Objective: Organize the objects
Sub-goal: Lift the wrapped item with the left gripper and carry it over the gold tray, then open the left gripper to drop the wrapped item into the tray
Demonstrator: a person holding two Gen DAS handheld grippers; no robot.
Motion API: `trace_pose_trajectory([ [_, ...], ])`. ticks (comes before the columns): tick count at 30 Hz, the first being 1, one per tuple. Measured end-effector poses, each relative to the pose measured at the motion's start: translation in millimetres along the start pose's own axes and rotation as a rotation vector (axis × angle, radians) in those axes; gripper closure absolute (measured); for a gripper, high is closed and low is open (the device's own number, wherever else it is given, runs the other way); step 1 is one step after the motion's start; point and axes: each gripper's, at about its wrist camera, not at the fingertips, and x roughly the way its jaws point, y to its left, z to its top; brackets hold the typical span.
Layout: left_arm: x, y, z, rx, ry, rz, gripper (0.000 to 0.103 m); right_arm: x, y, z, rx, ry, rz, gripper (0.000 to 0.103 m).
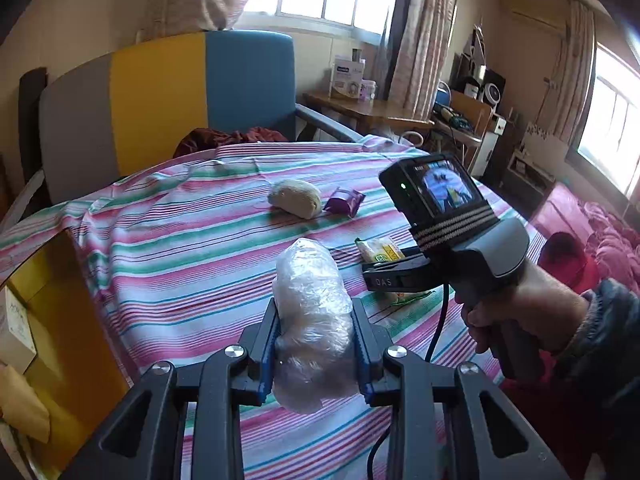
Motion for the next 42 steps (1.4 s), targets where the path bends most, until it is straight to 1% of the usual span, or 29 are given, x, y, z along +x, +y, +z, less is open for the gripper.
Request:
trace_pose_trajectory([
  [3, -23, 26, -1, -0.054, -0.024, 0.01, 0.072, -1, 1, -1, -0.005, -0.003, -0.005, 0.054],
  [5, -36, 50, -2, -0.096, -0.04, 0.039, 0.072, -2, 1, -2, -0.008, -0.004, -0.007, 0.055],
  [8, -57, 94, -6, -0.188, -0.061, 0.096, 0.072, -3, 3, -3, -0.011, -0.005, -0.012, 0.055],
  [11, -80, 143, -21, -0.291, -0.065, 0.172, 0.072, -5, 6, -4, -0.02, -0.006, -0.021, 0.055],
  [14, -92, 192, -45, -0.42, -0.038, 0.23, 0.072, -7, 9, -6, -0.039, -0.008, -0.034, 0.055],
  [17, -96, 226, -61, -0.557, -0.019, 0.219, 0.072, -9, 13, -7, -0.05, -0.009, -0.047, 0.054],
  [19, -93, 239, -62, -0.612, -0.023, 0.202, 0.072, -10, 16, -9, -0.061, -0.011, -0.055, 0.054],
  [24, -72, 247, -40, -0.639, -0.018, 0.172, 0.071, -13, 16, -9, -0.069, -0.011, -0.058, 0.054],
  [26, -57, 256, -26, -0.647, -0.009, 0.186, 0.071, -13, 17, -10, -0.069, -0.011, -0.058, 0.054],
  [28, -42, 265, -14, -0.64, 0.005, 0.238, 0.071, -13, 16, -9, -0.069, -0.01, -0.058, 0.054],
  [31, -20, 283, -4, -0.638, 0.035, 0.293, 0.071, -13, 16, -10, -0.069, -0.01, -0.059, 0.054],
  [32, -11, 291, -1, -0.646, 0.048, 0.296, 0.07, -13, 16, -10, -0.07, -0.009, -0.058, 0.054],
  [34, 3, 304, 1, -0.658, 0.07, 0.343, 0.07, -13, 16, -9, -0.074, -0.008, -0.058, 0.054],
  [36, 18, 316, 4, -0.645, 0.1, 0.386, 0.07, -14, 16, -9, -0.079, -0.007, -0.06, 0.054],
  [38, 28, 327, 3, -0.653, 0.128, 0.426, 0.068, -14, 15, -8, -0.081, -0.006, -0.059, 0.054],
  [40, 37, 333, 3, -0.651, 0.147, 0.435, 0.066, -14, 15, -8, -0.081, -0.005, -0.059, 0.054],
  [41, 39, 332, 5, -0.634, 0.152, 0.45, 0.063, -14, 15, -8, -0.082, -0.005, -0.059, 0.054],
  [42, 40, 331, 7, -0.615, 0.157, 0.466, 0.062, -14, 14, -8, -0.083, -0.005, -0.059, 0.054],
])
